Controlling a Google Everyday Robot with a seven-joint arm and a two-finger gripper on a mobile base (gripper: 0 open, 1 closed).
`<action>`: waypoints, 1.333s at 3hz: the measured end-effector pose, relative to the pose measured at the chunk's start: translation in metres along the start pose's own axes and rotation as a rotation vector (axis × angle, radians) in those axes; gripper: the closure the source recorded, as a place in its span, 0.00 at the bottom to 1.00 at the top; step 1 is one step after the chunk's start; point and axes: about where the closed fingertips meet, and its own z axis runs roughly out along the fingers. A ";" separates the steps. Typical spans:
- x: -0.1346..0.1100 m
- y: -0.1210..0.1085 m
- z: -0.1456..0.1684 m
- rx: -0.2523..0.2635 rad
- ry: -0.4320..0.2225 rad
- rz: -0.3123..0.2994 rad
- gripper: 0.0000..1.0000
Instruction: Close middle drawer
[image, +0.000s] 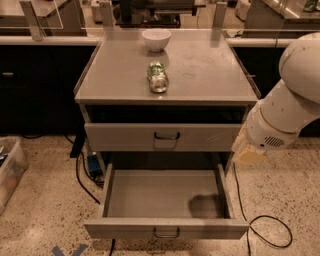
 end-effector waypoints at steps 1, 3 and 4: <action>0.000 0.000 0.000 0.000 0.000 0.000 0.89; 0.008 0.030 0.061 -0.081 -0.090 -0.002 1.00; 0.007 0.053 0.114 -0.183 -0.193 0.017 1.00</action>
Offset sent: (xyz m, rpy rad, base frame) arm -0.0043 0.0041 -0.0150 0.0193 -0.0138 0.0406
